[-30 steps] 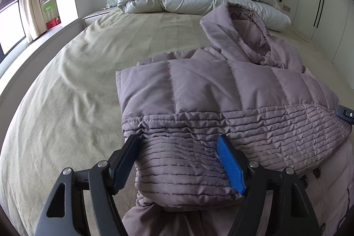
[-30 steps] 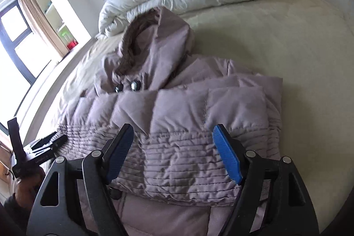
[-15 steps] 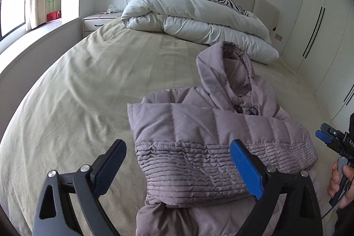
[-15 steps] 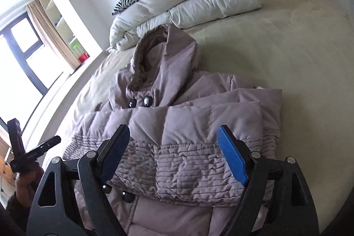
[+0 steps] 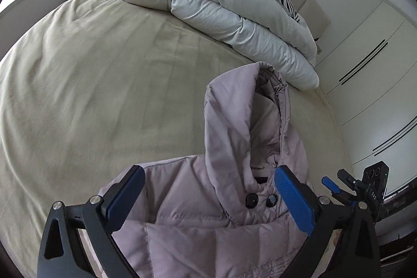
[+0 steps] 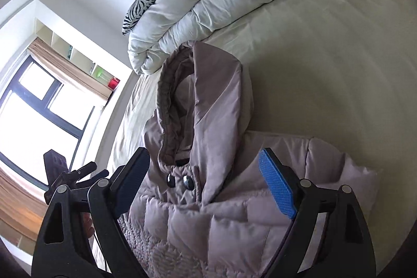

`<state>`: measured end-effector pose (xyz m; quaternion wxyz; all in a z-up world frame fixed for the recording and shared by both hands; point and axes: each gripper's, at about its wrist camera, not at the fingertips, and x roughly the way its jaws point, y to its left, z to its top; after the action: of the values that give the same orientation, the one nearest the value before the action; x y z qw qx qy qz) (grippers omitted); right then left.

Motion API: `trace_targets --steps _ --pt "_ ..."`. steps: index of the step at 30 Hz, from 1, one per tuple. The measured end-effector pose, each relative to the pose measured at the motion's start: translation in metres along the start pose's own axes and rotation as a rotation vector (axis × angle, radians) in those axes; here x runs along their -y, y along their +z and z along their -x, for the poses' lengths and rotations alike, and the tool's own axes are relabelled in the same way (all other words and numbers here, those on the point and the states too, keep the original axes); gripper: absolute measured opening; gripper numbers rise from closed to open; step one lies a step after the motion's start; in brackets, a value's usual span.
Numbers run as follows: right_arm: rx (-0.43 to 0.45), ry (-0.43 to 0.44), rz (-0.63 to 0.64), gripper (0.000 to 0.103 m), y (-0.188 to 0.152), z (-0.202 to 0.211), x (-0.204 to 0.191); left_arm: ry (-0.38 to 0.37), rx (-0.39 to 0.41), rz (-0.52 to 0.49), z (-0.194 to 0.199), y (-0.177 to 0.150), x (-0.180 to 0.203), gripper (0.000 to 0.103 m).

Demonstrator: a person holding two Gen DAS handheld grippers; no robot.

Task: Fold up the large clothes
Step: 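Grasp the coat hood with the right gripper and lift it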

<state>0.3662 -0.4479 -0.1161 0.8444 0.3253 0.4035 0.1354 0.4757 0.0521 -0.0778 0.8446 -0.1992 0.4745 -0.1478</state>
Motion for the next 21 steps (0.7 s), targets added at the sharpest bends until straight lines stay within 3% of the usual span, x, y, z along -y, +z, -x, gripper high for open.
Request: trace_targets --steps 8,13,15,18,19,20,21 --pt "-0.054 -0.019 -0.066 0.086 0.047 -0.081 0.02 0.007 -0.079 0.038 -0.078 0.027 0.01 0.1" --pt "-0.065 -0.029 -0.062 0.086 0.064 -0.114 0.019 0.011 -0.088 0.102 -0.106 0.036 0.005 0.1" --pt "-0.067 -0.042 -0.073 0.086 0.071 -0.126 0.02 -0.001 -0.097 0.125 -0.116 0.04 0.005 0.095" --pt "-0.064 -0.06 -0.04 0.086 0.078 -0.14 0.01 -0.025 -0.14 0.116 -0.133 0.04 0.011 0.071" --pt "-0.061 -0.079 -0.011 0.081 0.079 -0.144 0.004 -0.036 -0.154 0.101 -0.138 0.039 0.015 0.054" --pt "-0.066 -0.092 0.023 0.065 0.079 -0.148 -0.002 -0.032 -0.16 0.083 -0.141 0.038 0.02 0.039" --pt "-0.074 -0.099 0.049 0.056 0.078 -0.152 -0.007 -0.028 -0.151 0.066 -0.141 0.036 0.025 0.031"
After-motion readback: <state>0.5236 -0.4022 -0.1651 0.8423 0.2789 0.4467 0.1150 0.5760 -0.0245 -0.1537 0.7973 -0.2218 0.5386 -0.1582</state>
